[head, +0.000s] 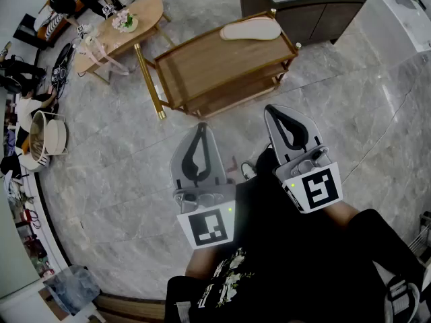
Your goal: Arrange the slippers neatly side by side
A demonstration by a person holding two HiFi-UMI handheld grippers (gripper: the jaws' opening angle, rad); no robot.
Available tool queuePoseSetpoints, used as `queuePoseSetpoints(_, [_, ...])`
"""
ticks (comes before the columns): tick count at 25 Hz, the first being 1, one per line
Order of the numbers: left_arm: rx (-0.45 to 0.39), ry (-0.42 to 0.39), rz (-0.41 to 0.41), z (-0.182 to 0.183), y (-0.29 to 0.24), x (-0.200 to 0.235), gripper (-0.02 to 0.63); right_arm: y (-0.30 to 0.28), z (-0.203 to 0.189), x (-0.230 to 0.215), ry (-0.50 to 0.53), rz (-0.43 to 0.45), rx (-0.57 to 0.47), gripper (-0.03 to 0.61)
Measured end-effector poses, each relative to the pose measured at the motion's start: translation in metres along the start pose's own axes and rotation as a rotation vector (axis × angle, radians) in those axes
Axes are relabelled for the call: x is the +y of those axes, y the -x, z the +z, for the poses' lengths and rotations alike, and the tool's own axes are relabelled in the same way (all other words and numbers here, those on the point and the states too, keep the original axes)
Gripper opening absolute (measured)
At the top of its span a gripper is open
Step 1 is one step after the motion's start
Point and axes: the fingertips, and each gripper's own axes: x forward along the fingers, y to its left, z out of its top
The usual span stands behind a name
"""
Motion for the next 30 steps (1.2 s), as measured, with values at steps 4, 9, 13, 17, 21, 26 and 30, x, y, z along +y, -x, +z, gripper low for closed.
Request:
queuePoseSetpoints(4, [0.0, -0.006, -0.004, -0.002, -0.005, -0.003, 0.002, -0.001, -0.001, -0.003, 0.006, 0.004, -0.003, -0.003])
queuePoseSetpoints(9, [0.006, 0.0, -0.008, -0.003, -0.008, -0.004, 0.002, 0.0, -0.001, -0.005, 0.016, -0.005, -0.003, -0.003])
queuePoseSetpoints(13, [0.013, 0.004, -0.015, -0.005, -0.009, -0.005, 0.002, 0.001, -0.002, -0.008, 0.015, -0.026, -0.009, -0.003])
queuePoseSetpoints(17, [0.015, 0.0, -0.022, -0.006, -0.013, -0.008, 0.002, 0.001, -0.002, -0.016, -0.011, -0.038, -0.029, -0.003])
queuePoseSetpoints(21, [0.019, 0.01, -0.03, -0.009, -0.021, -0.011, 0.002, 0.0, -0.004, -0.024, -0.018, -0.042, -0.024, -0.002])
queuePoseSetpoints(26, [0.01, 0.02, -0.043, -0.002, -0.039, -0.023, 0.002, -0.003, -0.001, -0.041, -0.021, -0.044, -0.022, -0.002])
queuePoseSetpoints(30, [0.016, 0.012, -0.059, 0.004, -0.056, -0.032, 0.002, -0.008, 0.002, -0.059, -0.031, -0.044, -0.027, -0.003])
